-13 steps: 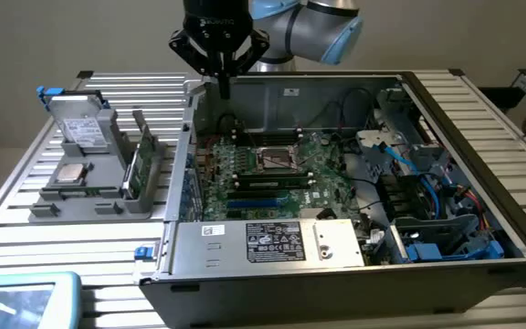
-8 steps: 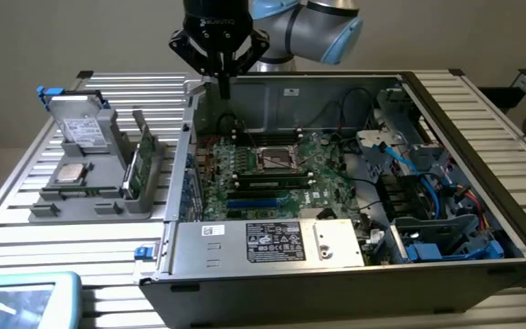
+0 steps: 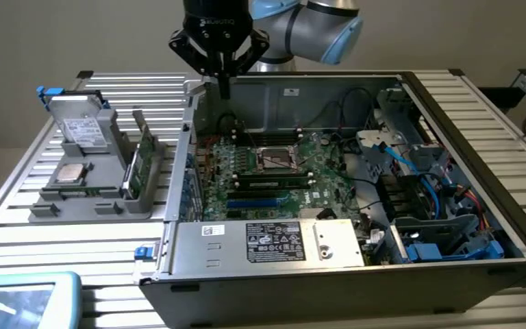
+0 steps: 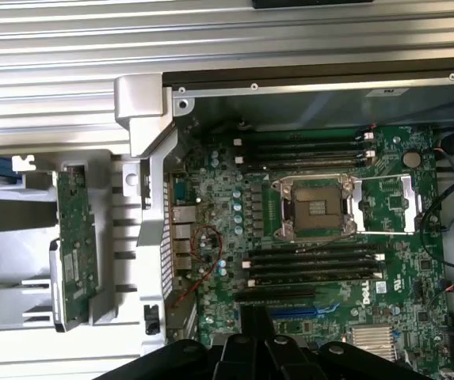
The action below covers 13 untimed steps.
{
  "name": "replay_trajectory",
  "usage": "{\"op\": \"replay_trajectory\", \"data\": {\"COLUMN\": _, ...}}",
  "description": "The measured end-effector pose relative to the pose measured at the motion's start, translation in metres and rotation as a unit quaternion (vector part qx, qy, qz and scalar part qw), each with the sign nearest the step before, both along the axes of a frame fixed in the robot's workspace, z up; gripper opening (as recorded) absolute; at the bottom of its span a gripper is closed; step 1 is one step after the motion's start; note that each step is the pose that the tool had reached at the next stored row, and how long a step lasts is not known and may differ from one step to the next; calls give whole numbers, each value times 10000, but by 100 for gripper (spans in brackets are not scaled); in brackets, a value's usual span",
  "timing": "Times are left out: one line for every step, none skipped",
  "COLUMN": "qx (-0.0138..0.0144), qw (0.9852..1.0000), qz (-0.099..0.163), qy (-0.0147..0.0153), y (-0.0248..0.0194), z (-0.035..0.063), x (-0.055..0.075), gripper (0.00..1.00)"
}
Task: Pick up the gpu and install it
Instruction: 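Reach for the gpu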
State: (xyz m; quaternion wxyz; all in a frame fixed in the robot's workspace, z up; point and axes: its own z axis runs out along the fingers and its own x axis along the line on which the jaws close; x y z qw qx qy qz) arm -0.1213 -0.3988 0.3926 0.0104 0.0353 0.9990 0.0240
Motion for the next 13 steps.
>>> {"op": "replay_trajectory", "data": {"qx": 0, "qw": 10000, "qz": -1, "qy": 0, "y": -1, "z": -1, "x": -7, "gripper": 11}}
{"op": "replay_trajectory", "data": {"qx": -1, "qw": 10000, "qz": -2, "qy": 2, "y": -3, "z": -1, "x": -24, "gripper": 11}}
{"op": "replay_trajectory", "data": {"qx": -1, "qw": 10000, "qz": 0, "qy": 2, "y": -7, "z": -3, "x": -56, "gripper": 11}}
{"op": "replay_trajectory", "data": {"qx": 0, "qw": 10000, "qz": -1, "qy": 1, "y": -11, "z": -5, "x": -94, "gripper": 11}}
{"op": "replay_trajectory", "data": {"qx": 0, "qw": 10000, "qz": -1, "qy": 1, "y": -16, "z": -7, "x": -131, "gripper": 11}}
{"op": "replay_trajectory", "data": {"qx": 0, "qw": 10000, "qz": -1, "qy": 1, "y": -20, "z": -9, "x": -170, "gripper": 11}}
{"op": "replay_trajectory", "data": {"qx": 0, "qw": 10000, "qz": -1, "qy": 1, "y": -25, "z": -10, "x": -210, "gripper": 11}}
{"op": "replay_trajectory", "data": {"qx": 0, "qw": 10000, "qz": 0, "qy": 1, "y": -29, "z": -11, "x": -249, "gripper": 11}}
{"op": "replay_trajectory", "data": {"qx": 0, "qw": 10000, "qz": 0, "qy": 1, "y": -33, "z": -13, "x": -288, "gripper": 11}}
{"op": "replay_trajectory", "data": {"qx": 0, "qw": 10000, "qz": -1, "qy": 1, "y": -37, "z": -14, "x": -328, "gripper": 11}}
{"op": "replay_trajectory", "data": {"qx": 0, "qw": 10000, "qz": -1, "qy": 2, "y": -41, "z": -15, "x": -367, "gripper": 11}}
{"op": "replay_trajectory", "data": {"qx": 0, "qw": 10000, "qz": 0, "qy": 2, "y": -44, "z": -17, "x": -405, "gripper": 11}}
{"op": "replay_trajectory", "data": {"qx": 0, "qw": 10000, "qz": 0, "qy": 4, "y": -47, "z": -19, "x": -446, "gripper": 11}}
